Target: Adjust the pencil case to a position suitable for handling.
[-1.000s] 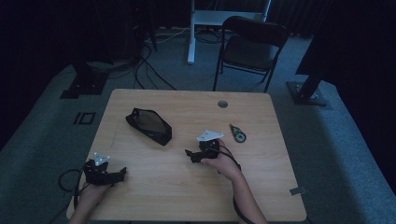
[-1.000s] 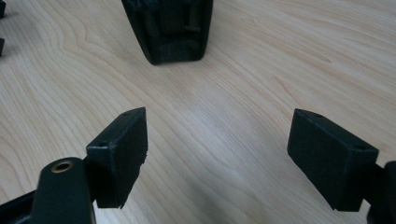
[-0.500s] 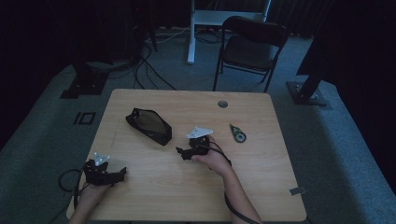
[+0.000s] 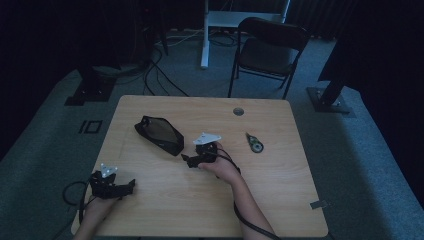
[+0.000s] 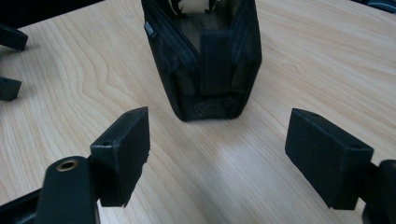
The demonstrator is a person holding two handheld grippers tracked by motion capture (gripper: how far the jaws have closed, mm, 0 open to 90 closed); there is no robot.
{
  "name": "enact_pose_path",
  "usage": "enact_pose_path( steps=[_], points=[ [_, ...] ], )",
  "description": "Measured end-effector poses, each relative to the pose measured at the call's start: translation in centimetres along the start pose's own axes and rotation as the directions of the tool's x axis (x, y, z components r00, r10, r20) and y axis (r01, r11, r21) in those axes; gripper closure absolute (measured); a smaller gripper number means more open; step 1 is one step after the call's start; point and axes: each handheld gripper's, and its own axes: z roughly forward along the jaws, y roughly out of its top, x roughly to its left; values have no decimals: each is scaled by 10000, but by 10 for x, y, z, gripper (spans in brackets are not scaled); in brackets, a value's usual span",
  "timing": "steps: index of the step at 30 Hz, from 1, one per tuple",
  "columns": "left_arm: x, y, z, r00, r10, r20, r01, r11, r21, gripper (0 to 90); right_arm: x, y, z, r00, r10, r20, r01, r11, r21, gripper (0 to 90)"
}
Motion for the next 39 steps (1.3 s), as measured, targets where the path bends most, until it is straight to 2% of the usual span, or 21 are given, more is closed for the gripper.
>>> enact_pose_path(
  steps=[7, 9, 10, 11, 14, 22, 25, 32, 35, 39],
  points=[
    [0, 0, 0, 10000, -3, 1, 3, 10000, -3, 6, 2, 10, 9, 9999, -106, -45, 105, 9998, -161, 259],
    [0, 0, 0, 10000, 0, 0, 0, 10000, -1, 6, 2, 12, 12, 9999, -165, 16, 165, 9997, -190, 299],
    [0, 0, 0, 10000, -3, 1, 3, 10000, -3, 6, 3, 13, 13, 9998, -172, 40, 173, 9996, -208, 334],
    [0, 0, 0, 10000, -1, 0, 1, 10000, -1, 6, 3, 14, 14, 9998, -174, 71, 175, 9996, -209, 408],
    [0, 0, 0, 10000, 7, 14, -7, 10000, -5, 6, 5, 17, 18, 9996, -287, 43, 288, 9993, -231, 493],
    [0, 0, 0, 10000, 17, 24, -17, 10000, -4, 6, 3, 19, 28, 9996, -264, 83, 264, 9996, 59, 558],
    [0, 0, 0, 10000, 16, 24, -16, 10000, -5, 6, 3, 18, 32, 9991, -425, 33, 424, 9988, 265, 581],
    [0, 0, 0, 10000, 17, 22, -17, 10000, 0, 6, 0, 18, 36, 9994, -258, 245, 248, 9990, 376, 720],
    [0, 0, 0, 10000, 15, 22, -15, 10000, -1, 6, -1, 18, 35, 9996, -246, 142, 240, 9988, 419, 725],
    [0, 0, 0, 10000, 14, 22, -14, 10000, -4, 5, -2, 17, 32, 9997, -139, 224, 129, 9991, 405, 727]
  ],
)
